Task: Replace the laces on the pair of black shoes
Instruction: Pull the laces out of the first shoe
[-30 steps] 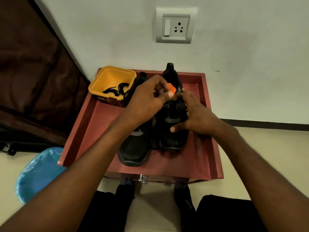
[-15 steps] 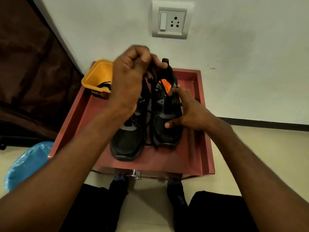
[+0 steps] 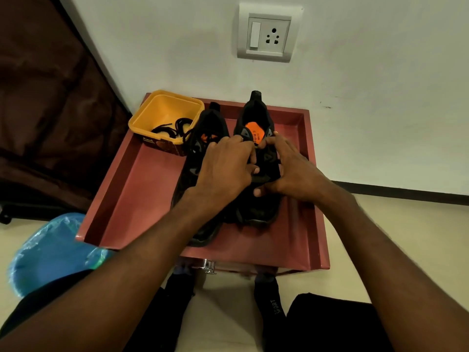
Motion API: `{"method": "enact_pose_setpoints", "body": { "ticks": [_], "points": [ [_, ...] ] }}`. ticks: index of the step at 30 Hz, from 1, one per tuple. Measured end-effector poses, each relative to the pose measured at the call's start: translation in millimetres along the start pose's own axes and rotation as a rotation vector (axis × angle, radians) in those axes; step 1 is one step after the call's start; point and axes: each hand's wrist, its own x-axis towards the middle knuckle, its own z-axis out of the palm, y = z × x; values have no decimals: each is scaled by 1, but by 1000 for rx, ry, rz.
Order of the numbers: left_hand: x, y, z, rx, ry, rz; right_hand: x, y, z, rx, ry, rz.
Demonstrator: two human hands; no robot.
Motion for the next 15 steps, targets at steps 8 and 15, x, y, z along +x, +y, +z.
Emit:
{"method": "enact_pose_setpoints", "body": {
  "ticks": [8, 15],
  "points": [
    [7, -6, -17, -184, 199, -107, -1, 2, 0, 7, 3, 11],
    [11, -6, -51, -1146, 236, -230, 0, 2, 0, 9, 5, 23]
  ]
}}
